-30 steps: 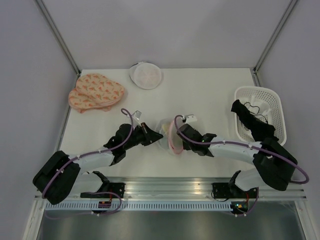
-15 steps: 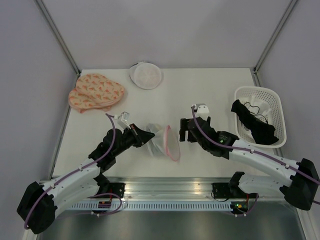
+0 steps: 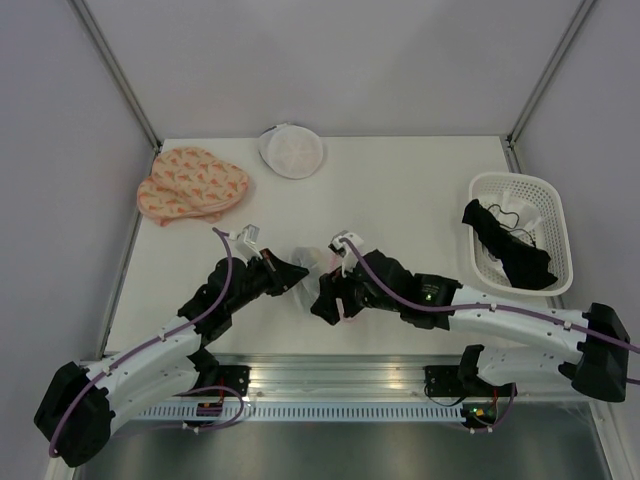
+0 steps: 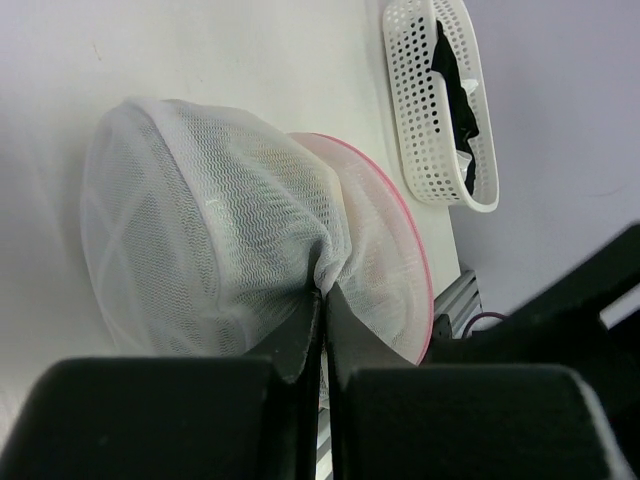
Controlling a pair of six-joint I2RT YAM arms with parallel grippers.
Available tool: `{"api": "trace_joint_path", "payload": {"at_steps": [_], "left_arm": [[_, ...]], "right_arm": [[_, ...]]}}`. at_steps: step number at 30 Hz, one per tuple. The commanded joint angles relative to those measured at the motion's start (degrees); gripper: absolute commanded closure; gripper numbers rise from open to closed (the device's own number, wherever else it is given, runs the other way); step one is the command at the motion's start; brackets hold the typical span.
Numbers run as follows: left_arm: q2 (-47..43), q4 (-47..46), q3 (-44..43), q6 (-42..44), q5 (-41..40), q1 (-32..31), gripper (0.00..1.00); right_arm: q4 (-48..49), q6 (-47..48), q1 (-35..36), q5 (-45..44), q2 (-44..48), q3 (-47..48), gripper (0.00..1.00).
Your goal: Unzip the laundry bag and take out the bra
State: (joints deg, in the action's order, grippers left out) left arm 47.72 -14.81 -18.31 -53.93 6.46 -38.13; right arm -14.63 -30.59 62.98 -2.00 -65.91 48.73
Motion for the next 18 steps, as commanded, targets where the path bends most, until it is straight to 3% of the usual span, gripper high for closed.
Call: {"api": "trace_joint_path", "payload": {"at_steps": [1,10,14,18], "left_arm": [[-0.18,0.39,0.02,0.93,-1.1,-0.19,0.98],[-1.67,1.89,-0.41,1.46,-1.62,-0.19,0.98],[-2.02,3.03,-0.59,2.51,-1.71,-0.19,0.98],[-2.9,4.96,-0.24,3.57,-1.98,-0.19,0.98]], "right_arm": [[4.8,-1.05,3.72,4.3,-1.15,-0.04,0.25],[-15.68,-5.97,7.07,-26.61,-13.09,3.65,0.23],[-20.16,-10.18,6.98,-34.02,-16.79,5.14,0.21],[-23.15,-12.73,6.81,-41.76,-14.25,5.59,0.18]]}}
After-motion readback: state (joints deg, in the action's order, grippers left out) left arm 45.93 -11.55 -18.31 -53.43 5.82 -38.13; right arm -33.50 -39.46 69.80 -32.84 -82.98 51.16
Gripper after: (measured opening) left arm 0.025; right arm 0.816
